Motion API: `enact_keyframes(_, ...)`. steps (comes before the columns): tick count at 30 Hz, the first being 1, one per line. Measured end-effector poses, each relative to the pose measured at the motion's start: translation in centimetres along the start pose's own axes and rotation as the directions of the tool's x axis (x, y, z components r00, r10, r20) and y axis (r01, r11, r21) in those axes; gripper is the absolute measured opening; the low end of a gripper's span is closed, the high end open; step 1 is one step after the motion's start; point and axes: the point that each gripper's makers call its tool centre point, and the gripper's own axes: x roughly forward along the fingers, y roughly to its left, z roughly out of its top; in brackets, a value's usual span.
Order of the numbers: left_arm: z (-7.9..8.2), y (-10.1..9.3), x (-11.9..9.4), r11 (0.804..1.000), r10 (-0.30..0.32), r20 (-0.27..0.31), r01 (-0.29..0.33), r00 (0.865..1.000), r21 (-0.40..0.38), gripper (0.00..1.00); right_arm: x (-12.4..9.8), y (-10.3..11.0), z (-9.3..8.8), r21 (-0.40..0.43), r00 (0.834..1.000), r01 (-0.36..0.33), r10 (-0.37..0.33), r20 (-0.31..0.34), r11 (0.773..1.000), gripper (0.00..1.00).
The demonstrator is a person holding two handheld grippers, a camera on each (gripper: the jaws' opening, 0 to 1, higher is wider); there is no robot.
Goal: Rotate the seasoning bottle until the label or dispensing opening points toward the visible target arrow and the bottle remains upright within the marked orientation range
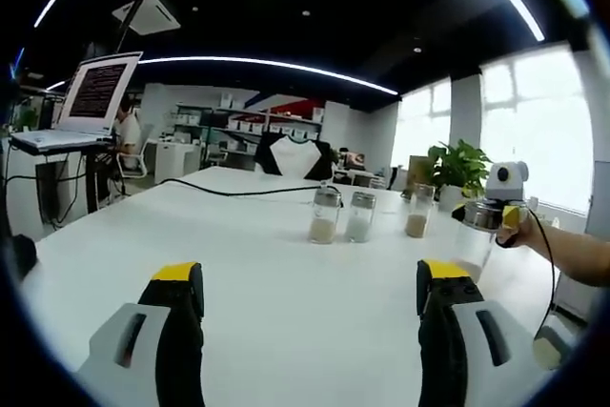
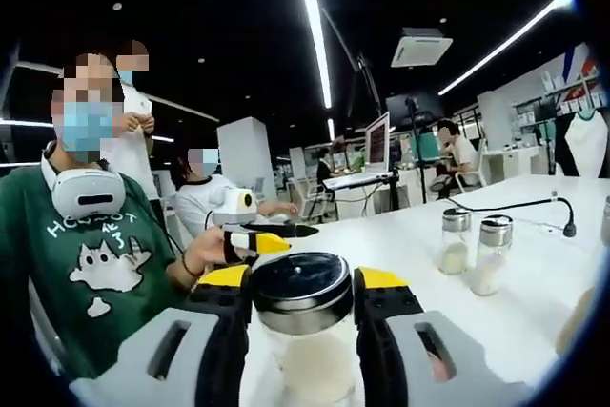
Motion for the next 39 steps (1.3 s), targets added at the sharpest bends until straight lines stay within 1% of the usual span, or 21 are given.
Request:
enact_keyframes(3, 0.00, 0.10, -0.02, 1.000, 0.004, -0.001, -0.004, 1.000, -0.002, 0.98, 0.05, -0.01, -0.12, -0.039, 1.000, 0.009, -0.010, -0.017, 0.999, 0.40)
enact_keyframes(14, 0.18, -0.11, -0.12, 1.000, -0.002, 0.005, 0.002, 1.000, -0.002, 0.98, -0.07, -0.16, -0.22, -0.050, 1.000, 0.010, -0.011, -0.014, 0.999, 0.39)
enact_keyframes(19, 0.21, 0.07, -0.14, 1.000, 0.001, 0.005, -0.001, 1.000, -0.003, 0.98, -0.07, -0.18, -0.26, -0.051, 1.000, 0.023, -0.024, -0.007, 0.998, 0.39)
enact_keyframes(31, 0.16, 0.22, -0.11, 1.000, 0.002, 0.004, -0.002, 1.000, -0.005, 0.98, -0.17, -0.40, -0.42, -0.056, 0.995, 0.091, -0.093, -0.034, 0.994, 0.39)
enact_keyframes(39, 0.51, 0.49, -0.23, 1.000, 0.007, 0.017, -0.007, 1.000, -0.012, 0.98, -0.21, -0.51, -0.55, -0.061, 0.989, 0.136, -0.139, -0.056, 0.989, 0.39)
